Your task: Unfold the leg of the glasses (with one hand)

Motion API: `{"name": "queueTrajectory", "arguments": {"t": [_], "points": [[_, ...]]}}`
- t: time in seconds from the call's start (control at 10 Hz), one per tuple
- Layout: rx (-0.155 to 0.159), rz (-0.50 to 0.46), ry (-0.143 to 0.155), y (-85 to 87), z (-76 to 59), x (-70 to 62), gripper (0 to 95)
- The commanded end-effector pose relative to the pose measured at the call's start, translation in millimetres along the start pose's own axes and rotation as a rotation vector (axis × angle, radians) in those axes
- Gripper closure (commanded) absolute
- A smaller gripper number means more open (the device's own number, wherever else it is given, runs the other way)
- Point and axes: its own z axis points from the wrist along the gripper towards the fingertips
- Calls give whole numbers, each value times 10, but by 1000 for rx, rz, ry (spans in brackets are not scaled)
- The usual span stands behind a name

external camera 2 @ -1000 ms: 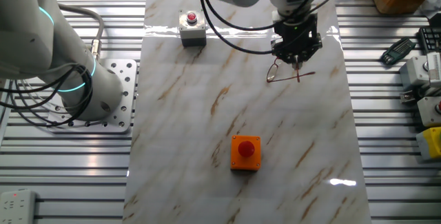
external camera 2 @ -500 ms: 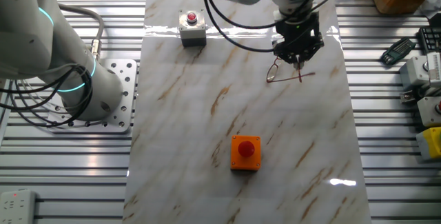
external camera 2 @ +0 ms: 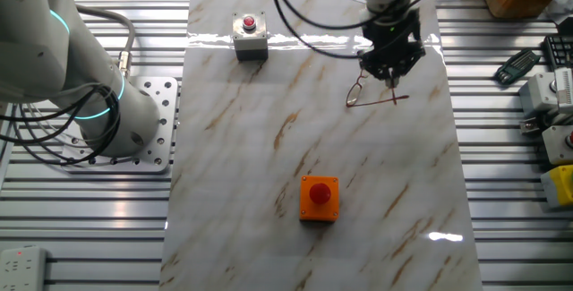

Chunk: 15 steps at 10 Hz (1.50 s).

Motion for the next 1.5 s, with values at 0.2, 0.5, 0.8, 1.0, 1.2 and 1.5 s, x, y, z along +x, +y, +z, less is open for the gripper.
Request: {"name": "queueTrajectory", "arguments": {"t": [0.2,0.5,0.8,1.0,1.2,1.5], "points": [[-6,-15,10,-47,-32,-7,950],[-9,-54,23,-86,-50,-14,950],[-14,-84,31,-110,-68,-20,950],[-20,-109,45,-146,-90,-29,950],[-27,-119,57,-190,-132,-46,950],[-41,-135,66,-221,-152,-57,950]]}}
